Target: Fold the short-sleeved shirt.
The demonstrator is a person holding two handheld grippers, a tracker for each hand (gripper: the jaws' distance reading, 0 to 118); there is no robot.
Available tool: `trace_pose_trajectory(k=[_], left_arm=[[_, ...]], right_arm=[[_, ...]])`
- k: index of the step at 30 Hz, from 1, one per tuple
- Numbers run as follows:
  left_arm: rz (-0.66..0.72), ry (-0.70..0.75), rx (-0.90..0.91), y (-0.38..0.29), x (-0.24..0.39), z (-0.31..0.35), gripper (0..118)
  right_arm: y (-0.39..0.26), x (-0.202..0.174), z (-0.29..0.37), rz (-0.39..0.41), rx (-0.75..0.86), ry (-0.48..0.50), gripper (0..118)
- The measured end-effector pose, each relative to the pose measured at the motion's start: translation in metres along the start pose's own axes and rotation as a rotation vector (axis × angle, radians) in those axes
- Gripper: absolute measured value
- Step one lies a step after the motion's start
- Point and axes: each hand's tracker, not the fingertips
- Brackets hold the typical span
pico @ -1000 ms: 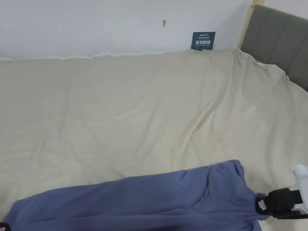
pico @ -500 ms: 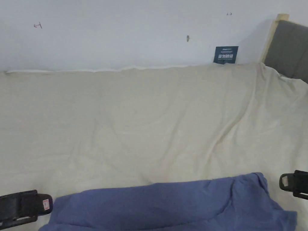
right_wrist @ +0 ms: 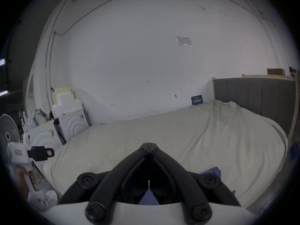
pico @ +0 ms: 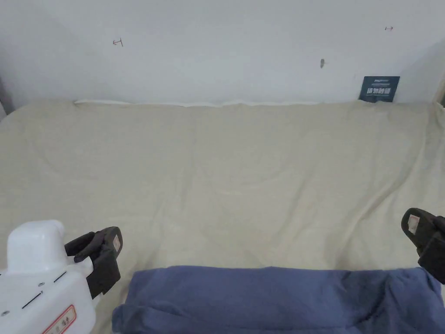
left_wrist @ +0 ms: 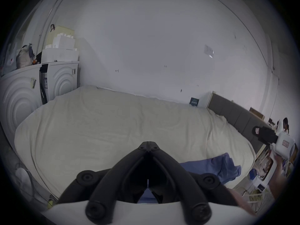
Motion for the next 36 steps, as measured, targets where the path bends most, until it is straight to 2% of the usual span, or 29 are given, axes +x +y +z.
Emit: trace_pose_trajectory(k=[3, 6, 8, 9, 10, 11, 13, 14, 17, 20, 23, 26, 28, 30, 33, 36], left_arm=[[0.055, -0.042, -0.069, 0.014, -0.022, -0.017, 0], [0.248, -0.188, -0.377, 0.020, -0.067, -0.073, 0], [0.366, -0.286, -0.605, -0.003, -0.101, -0.117, 0], [0.350, -0.243, -0.668, -0.016, -0.108, -0.127, 0], [0.347, -0.223, -0.685, -0.024, -0.115, -0.133, 5], [0.348, -0.255, -0.693, -0.033, -0.127, -0.143, 28], [0.422, -0.319, -0.720, -0.048, -0.147, -0.158, 111], [0.466, -0.340, -0.745, -0.056, -0.147, -0.161, 118], [0.604, -0.435, -0.803, -0.083, -0.158, -0.173, 118], [0.614, -0.518, -0.907, -0.094, -0.140, -0.179, 118], [0.632, -0.599, -0.848, -0.105, -0.140, -0.193, 118], [0.812, -0.710, -0.933, -0.122, -0.141, -0.205, 118], [0.791, -0.716, -0.967, -0.130, -0.129, -0.204, 118], [0.685, -0.690, -0.942, -0.123, -0.126, -0.212, 118], [0.739, -0.621, -0.951, -0.121, -0.126, -0.212, 118], [0.712, -0.572, -0.958, -0.118, -0.123, -0.209, 118]], right_arm=[[0.001, 0.002, 0.002, -0.005, -0.031, -0.006, 0], [0.002, -0.002, 0.005, 0.027, -0.087, 0.002, 0], [0.000, -0.002, 0.005, 0.019, -0.141, 0.024, 0], [-0.003, -0.002, 0.004, 0.007, -0.163, 0.030, 0], [-0.004, -0.002, 0.005, -0.001, -0.179, 0.034, 0], [-0.006, -0.002, 0.004, -0.006, -0.200, 0.037, 0], [-0.013, -0.004, 0.000, -0.001, -0.227, 0.027, 0], [-0.016, -0.004, -0.002, 0.005, -0.242, 0.021, 0], [-0.022, -0.006, -0.013, 0.008, -0.300, 0.012, 0], [-0.026, -0.009, -0.018, 0.013, -0.332, 0.020, 0], [-0.032, -0.010, -0.027, 0.011, -0.358, 0.026, 0], [-0.039, -0.010, -0.036, 0.004, -0.386, 0.020, 0], [-0.041, -0.011, -0.041, -0.003, -0.405, 0.021, 0], [-0.046, -0.009, -0.047, -0.019, -0.426, 0.025, 0], [-0.052, -0.006, -0.052, -0.032, -0.456, 0.027, 0], [-0.057, -0.007, -0.055, -0.025, -0.488, 0.020, 0]])
